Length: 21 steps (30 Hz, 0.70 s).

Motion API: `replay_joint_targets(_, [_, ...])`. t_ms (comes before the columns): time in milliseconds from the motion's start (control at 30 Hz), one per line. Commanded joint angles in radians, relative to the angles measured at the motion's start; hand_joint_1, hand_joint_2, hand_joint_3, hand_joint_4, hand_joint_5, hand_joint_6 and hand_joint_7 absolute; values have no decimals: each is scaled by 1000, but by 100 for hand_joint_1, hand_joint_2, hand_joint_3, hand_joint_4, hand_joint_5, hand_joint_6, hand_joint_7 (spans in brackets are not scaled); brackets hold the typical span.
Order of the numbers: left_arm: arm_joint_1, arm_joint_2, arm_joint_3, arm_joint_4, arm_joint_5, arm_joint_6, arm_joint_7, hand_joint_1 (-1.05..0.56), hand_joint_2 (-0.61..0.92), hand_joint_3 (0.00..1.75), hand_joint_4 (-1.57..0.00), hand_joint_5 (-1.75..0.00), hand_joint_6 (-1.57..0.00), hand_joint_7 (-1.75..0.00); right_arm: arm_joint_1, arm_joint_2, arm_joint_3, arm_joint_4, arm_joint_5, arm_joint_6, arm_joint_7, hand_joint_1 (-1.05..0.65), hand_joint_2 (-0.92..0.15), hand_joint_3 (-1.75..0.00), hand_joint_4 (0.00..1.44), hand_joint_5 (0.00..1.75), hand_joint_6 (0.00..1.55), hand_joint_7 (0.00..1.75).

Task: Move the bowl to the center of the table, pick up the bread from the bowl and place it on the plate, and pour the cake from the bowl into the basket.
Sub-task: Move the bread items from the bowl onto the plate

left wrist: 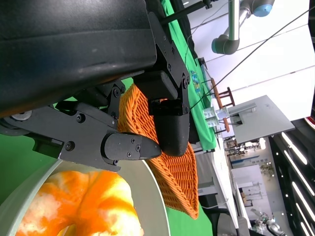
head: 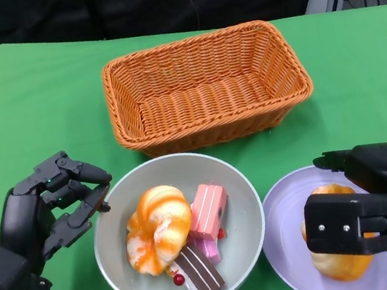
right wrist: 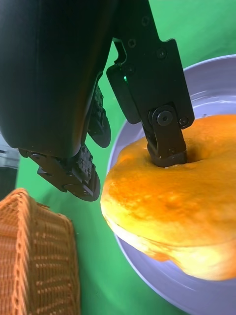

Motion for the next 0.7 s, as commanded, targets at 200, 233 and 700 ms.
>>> replay_joint_targets(200, [13, 15, 6, -5, 7, 0, 4, -21, 92, 31, -75, -145, -81, -107, 25, 14, -17, 35, 1, -75, -132, -42, -92, -12, 69, 9, 52, 4])
replay_joint_targets(233, [13, 15, 6, -6, 6, 1, 3, -21, 92, 31, -75, -145, -81, -107, 27, 12, -20, 41, 6, -92, -149, -39, -92, -13, 73, 10, 54, 4])
replay_joint_targets(700, [15, 9, 3, -9, 0, 9, -1, -21, 90, 33, -75, -146, -81, -108, 15, 3, -39, 22, 33, -82, -79, -67, -92, -37, 66, 1, 51, 0])
